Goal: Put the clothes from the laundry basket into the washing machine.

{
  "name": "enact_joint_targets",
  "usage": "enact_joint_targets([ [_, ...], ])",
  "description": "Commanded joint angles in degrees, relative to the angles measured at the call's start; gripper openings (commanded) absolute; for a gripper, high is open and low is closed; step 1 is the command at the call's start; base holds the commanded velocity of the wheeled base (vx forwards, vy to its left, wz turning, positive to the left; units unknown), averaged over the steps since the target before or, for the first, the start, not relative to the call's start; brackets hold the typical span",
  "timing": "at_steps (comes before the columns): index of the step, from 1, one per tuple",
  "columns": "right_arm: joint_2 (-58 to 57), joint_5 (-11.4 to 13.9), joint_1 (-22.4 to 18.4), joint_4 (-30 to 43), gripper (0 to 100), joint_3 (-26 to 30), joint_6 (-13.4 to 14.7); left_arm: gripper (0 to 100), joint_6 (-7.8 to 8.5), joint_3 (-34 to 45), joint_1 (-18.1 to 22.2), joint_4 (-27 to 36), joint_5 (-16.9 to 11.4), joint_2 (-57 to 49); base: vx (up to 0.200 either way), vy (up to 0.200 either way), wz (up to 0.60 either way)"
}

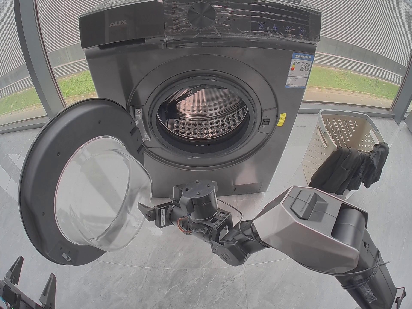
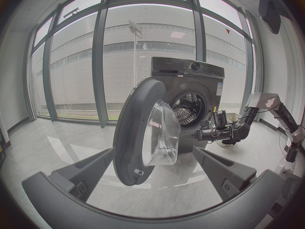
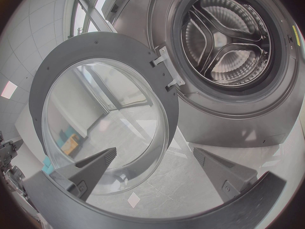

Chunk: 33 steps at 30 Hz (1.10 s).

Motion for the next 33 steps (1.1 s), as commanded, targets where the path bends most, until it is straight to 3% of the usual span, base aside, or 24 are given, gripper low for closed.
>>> enact_joint_targets([
  [1,-0.3,-0.3,-0.5,-0.3,100,0.3,0.2,100,-0.04,1.0,0.0,0.0,0.0,-1.0,0.000,0.000,0.00],
  [4,-1.9,-1.6,-1.1,-0.7,100,2.1,0.4,100,-0.04,1.0,0.0,0.0,0.0,-1.0,0.000,0.000,0.00],
  [9,-13.1,-1.6,-4.4,-0.7,100,13.6,-0.9,100,-0.04,1.0,0.0,0.0,0.0,-1.0,0.000,0.000,0.00],
  [11,-17.4,-1.6,-5.7,-0.9,100,18.3,-3.3,100,-0.04,1.0,0.0,0.0,0.0,-1.0,0.000,0.000,0.00],
  [14,-25.5,-1.5,-8.1,-6.8,100,28.6,-11.2,100,-0.04,1.0,0.0,0.0,0.0,-1.0,0.000,0.000,0.00],
  [17,-31.3,-1.5,-9.0,-12.5,100,36.4,-13.6,100,-0.04,1.0,0.0,0.0,0.0,-1.0,0.000,0.000,0.00],
  [19,-37.6,-1.5,-11.5,-15.2,100,44.0,-14.8,100,-0.12,1.0,0.0,0.0,0.0,-1.0,0.000,0.000,0.00],
  [22,-46.9,-0.5,-18.2,-15.7,100,53.9,-19.2,100,-0.04,1.0,0.0,0.0,0.1,-1.0,0.000,0.000,0.00],
  [27,-59.7,4.6,-29.9,-17.6,100,65.3,-23.1,100,-0.12,1.0,0.0,0.0,0.1,-1.0,0.000,0.000,0.00],
  [30,-64.7,6.6,-34.3,-17.7,100,70.3,-25.9,100,-0.12,1.0,0.0,0.0,0.1,-1.0,0.000,0.000,0.00],
  [33,-69.6,8.8,-39.8,-17.8,100,76.3,-31.0,100,-0.12,1.0,0.0,0.0,0.1,-1.0,0.000,0.000,0.00],
])
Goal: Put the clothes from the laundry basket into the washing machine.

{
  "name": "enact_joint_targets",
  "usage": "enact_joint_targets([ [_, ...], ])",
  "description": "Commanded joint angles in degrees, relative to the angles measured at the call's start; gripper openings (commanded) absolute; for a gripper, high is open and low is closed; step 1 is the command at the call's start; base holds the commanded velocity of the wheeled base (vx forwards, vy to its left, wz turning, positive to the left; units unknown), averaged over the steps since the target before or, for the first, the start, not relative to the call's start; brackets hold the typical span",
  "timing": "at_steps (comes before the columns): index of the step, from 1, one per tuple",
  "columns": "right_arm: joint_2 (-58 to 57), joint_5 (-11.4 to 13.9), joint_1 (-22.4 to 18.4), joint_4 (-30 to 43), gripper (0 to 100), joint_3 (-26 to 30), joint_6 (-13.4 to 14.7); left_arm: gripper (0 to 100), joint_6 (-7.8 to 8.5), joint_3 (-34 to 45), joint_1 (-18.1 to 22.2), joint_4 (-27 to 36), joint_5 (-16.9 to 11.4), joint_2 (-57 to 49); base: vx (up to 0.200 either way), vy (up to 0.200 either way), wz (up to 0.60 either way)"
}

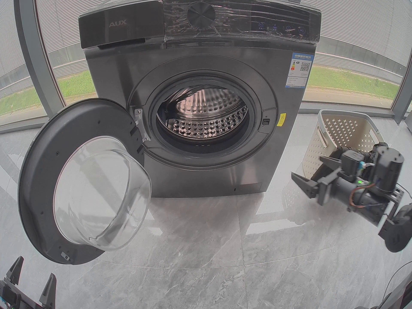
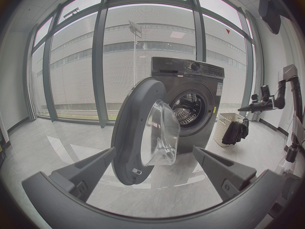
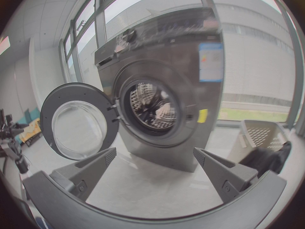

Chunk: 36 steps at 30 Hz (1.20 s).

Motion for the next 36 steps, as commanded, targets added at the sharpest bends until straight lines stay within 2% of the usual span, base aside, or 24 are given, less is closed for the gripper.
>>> enact_joint_targets([
  [1,-19.0,5.5,-12.7,-1.9,100,14.1,-8.7,100,-0.06,1.0,0.0,0.0,0.0,-1.0,0.000,0.000,0.00],
  [3,-21.5,6.6,-13.5,-1.9,100,16.0,-8.7,100,-0.06,1.0,0.0,0.0,0.0,-1.0,0.000,0.000,0.00],
  [9,-27.2,6.6,-15.4,-1.9,100,20.0,-8.0,100,-0.06,1.0,0.0,0.0,0.0,-1.0,0.000,0.000,0.00],
  [13,-35.9,6.6,-17.1,-0.8,100,24.1,-8.0,100,-0.06,1.0,0.0,0.0,0.0,-1.0,0.000,0.000,0.00],
  [15,-37.8,6.6,-18.0,0.2,100,24.1,-7.9,100,-0.06,1.0,0.0,0.0,0.0,-1.0,0.000,0.000,0.00],
  [16,-44.0,6.6,-19.6,4.0,100,24.1,-7.2,100,-0.06,1.0,0.0,0.0,0.0,-1.0,0.000,0.000,0.00],
  [18,-50.9,6.6,-19.8,10.8,100,24.1,-5.4,100,0.03,1.0,0.0,0.0,0.0,-1.0,0.000,0.000,0.00],
  [20,-58.2,6.6,-19.8,19.9,100,24.1,-3.4,100,-0.06,1.0,0.0,0.0,0.0,-1.0,0.000,0.000,0.00],
  [21,-64.0,6.6,-19.9,27.2,100,24.1,-2.8,100,-0.06,1.0,0.0,0.0,0.0,-1.0,0.000,0.000,0.00],
  [24,-75.3,6.6,-19.9,40.6,100,24.1,-2.7,100,0.03,1.0,0.0,0.0,0.0,-1.0,0.000,0.000,0.00],
  [27,-81.9,6.6,-19.9,47.1,100,24.1,-2.5,100,0.03,1.0,0.0,0.0,0.0,-1.0,0.000,0.000,0.00],
  [31,-87.0,6.4,-19.9,52.2,100,24.1,-2.4,100,-0.06,1.0,0.0,0.0,0.0,-1.0,0.000,0.000,0.00],
  [34,-93.0,6.4,-20.0,59.8,100,24.1,-2.5,100,-0.06,1.0,0.0,0.0,0.0,-1.0,0.000,0.000,0.00],
  [36,-95.4,6.9,-21.2,62.8,100,24.1,-1.4,100,-0.15,1.0,0.0,0.0,0.0,-1.0,0.000,0.000,0.00],
])
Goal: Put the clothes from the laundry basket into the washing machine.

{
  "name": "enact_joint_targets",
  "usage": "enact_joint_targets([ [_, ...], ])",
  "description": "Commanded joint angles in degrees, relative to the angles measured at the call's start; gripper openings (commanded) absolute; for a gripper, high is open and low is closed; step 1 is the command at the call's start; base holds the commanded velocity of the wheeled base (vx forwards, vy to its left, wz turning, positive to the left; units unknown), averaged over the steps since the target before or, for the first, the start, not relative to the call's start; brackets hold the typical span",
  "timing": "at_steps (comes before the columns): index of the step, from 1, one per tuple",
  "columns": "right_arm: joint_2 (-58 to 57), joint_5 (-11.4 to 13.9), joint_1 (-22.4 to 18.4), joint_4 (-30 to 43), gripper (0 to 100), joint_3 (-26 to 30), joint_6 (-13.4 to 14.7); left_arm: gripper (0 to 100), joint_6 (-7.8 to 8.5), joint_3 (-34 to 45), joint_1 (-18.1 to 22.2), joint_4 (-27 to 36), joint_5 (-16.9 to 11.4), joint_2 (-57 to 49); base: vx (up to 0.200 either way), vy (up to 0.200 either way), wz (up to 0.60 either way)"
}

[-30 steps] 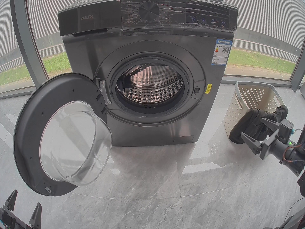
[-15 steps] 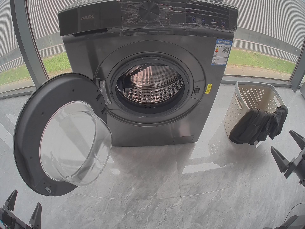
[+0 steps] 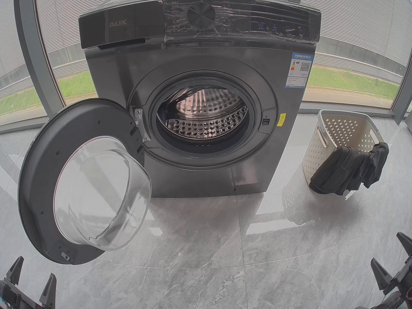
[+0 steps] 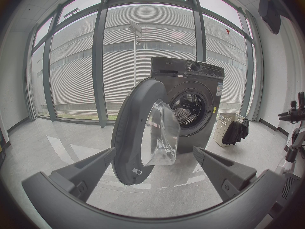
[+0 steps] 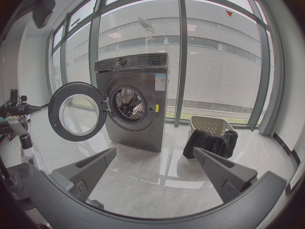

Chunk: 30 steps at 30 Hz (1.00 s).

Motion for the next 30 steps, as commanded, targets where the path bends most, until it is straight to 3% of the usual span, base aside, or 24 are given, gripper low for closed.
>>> enact_joint_targets([
  [1,-16.8,0.0,-2.0,7.3,100,1.0,2.2,100,-0.06,1.0,0.0,0.0,0.0,-1.0,0.000,0.000,0.00],
  [3,-16.8,-1.5,-2.0,6.9,100,1.0,2.8,100,-0.06,1.0,0.0,0.0,0.0,-1.0,0.000,0.000,0.00],
  [5,-16.8,-6.7,-2.1,7.4,100,1.0,3.6,100,-0.06,1.0,0.0,0.0,0.0,-1.0,0.000,0.000,0.00],
  [6,-16.8,-7.3,-2.1,7.7,100,1.0,3.7,100,-0.06,1.0,0.0,0.0,0.0,-1.0,0.000,0.000,0.00],
  [7,-16.8,-11.9,-2.1,9.9,100,1.0,6.4,100,-0.15,1.0,0.0,0.1,0.0,-1.0,0.000,0.000,0.00],
  [10,-16.8,-12.4,-2.1,10.5,100,1.0,8.6,100,-0.15,1.0,0.0,0.0,0.0,-1.0,0.000,0.000,0.00],
  [14,-16.3,-11.3,-2.0,11.4,100,0.9,7.8,100,0.03,1.0,0.0,0.0,0.1,-1.0,0.000,0.000,0.00],
  [18,-16.4,-8.1,-2.4,11.2,100,1.0,5.7,100,0.11,1.0,0.1,0.0,0.1,-1.0,0.000,0.000,0.00],
  [30,-16.6,-8.3,-2.2,11.3,100,1.0,5.8,100,-0.77,1.0,0.0,0.1,0.2,-1.0,0.000,-0.200,0.00],
])
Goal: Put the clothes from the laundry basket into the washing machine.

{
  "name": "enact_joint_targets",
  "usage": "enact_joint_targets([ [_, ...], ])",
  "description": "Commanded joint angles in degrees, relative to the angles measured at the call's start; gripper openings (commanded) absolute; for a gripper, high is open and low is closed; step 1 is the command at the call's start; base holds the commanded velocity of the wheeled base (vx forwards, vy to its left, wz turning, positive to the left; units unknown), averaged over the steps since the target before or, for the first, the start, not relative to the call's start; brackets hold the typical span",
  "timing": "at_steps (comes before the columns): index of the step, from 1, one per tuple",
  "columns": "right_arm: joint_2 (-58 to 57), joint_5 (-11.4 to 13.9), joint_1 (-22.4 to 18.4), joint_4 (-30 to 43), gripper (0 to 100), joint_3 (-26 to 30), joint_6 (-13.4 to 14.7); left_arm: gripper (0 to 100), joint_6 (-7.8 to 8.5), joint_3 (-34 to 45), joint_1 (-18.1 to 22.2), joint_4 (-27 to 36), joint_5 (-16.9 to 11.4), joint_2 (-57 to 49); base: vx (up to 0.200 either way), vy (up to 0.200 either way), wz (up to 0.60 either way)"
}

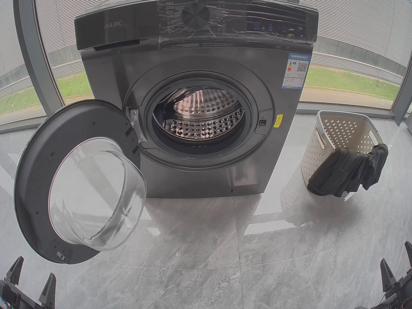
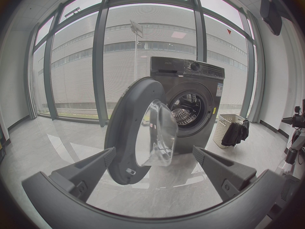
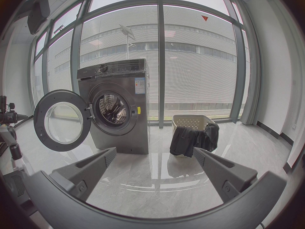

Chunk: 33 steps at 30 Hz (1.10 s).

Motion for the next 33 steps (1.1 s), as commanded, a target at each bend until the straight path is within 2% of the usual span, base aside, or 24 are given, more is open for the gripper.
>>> enact_joint_targets([
  [1,-0.4,0.0,0.0,0.0,100,1.0,0.0,100,-0.32,1.0,0.0,0.0,0.0,-1.0,0.000,-0.200,0.00],
  [17,-0.4,0.0,0.0,-0.1,100,1.0,0.0,100,-0.50,1.0,0.0,0.0,0.1,-1.0,0.000,-0.200,0.00],
  [26,-0.4,0.0,0.0,0.0,100,1.0,0.1,100,-0.58,1.0,0.0,0.0,0.1,-1.0,0.000,0.000,0.00],
  [33,-0.4,0.0,0.0,0.0,100,1.0,0.1,100,-0.67,1.0,0.0,0.0,0.3,-1.0,0.200,0.000,0.00],
])
